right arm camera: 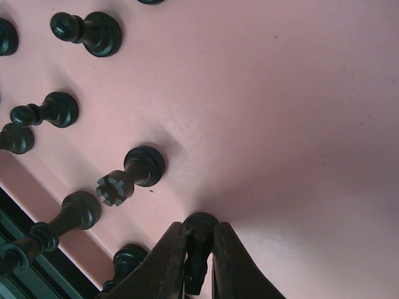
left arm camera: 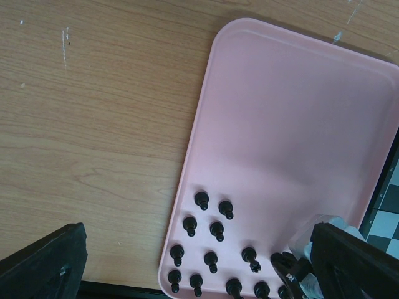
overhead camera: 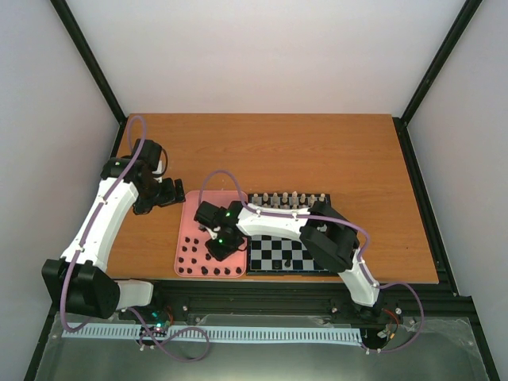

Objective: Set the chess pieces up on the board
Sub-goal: Pick up the chess piece from the storage box, then place the chess piece on the chessboard.

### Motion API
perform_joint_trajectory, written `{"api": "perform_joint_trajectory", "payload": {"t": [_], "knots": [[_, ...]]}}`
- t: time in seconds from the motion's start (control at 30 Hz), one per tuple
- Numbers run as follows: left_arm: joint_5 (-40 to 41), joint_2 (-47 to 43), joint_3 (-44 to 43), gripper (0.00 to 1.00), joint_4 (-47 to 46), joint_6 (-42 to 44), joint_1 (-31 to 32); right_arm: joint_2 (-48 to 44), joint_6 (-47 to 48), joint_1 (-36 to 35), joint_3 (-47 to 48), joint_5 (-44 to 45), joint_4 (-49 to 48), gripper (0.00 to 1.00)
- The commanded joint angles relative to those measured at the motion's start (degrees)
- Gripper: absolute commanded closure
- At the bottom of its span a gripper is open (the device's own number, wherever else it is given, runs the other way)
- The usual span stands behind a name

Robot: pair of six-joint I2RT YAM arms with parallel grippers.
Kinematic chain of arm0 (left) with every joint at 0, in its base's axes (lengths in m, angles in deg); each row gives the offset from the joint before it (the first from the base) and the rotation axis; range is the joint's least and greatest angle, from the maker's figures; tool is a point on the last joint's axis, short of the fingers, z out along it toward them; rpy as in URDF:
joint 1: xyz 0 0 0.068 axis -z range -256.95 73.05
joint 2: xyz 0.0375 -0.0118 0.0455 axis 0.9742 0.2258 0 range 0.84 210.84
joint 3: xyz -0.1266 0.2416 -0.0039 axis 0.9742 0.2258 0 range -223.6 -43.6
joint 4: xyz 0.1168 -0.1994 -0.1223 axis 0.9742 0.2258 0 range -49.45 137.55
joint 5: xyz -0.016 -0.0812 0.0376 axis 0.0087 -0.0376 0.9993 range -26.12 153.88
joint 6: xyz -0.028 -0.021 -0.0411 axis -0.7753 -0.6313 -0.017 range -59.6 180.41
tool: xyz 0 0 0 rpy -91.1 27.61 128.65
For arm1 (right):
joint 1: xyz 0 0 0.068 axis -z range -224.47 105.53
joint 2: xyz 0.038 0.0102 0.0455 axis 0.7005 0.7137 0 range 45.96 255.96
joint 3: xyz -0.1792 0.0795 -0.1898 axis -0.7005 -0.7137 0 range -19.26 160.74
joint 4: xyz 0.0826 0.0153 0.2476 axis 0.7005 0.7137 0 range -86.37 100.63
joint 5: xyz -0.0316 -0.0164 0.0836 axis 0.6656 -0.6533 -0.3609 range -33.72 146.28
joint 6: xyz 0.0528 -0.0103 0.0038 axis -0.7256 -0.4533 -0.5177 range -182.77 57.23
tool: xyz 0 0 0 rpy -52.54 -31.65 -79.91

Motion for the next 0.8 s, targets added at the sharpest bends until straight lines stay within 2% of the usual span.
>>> {"api": "perform_joint_trajectory", "payload": {"t": [0.0,0.27,0.53,0.77], "knots": [[-0.3,-1.6,0.0,0.00,-0.1,0.1,-0.5,-2.2,-0.5,-0.4,1.9,2.6,2.5,0.88],[-0.9,-1.9,0.1,0.00,-0.3,0.0,-0.5,-12.7,-2.8,-0.2,0.2,6.6,6.9,0.88],[-1.7,-2.0,0.9,0.00,-1.0,-0.2,-0.4,-24.6,-6.7,1.0,-14.8,8.1,6.6,0.88],[-2.1,-1.5,0.7,0.00,-1.5,-0.4,-0.5,-28.8,-8.6,2.4,-23.9,7.8,3.9,0.89]]}}
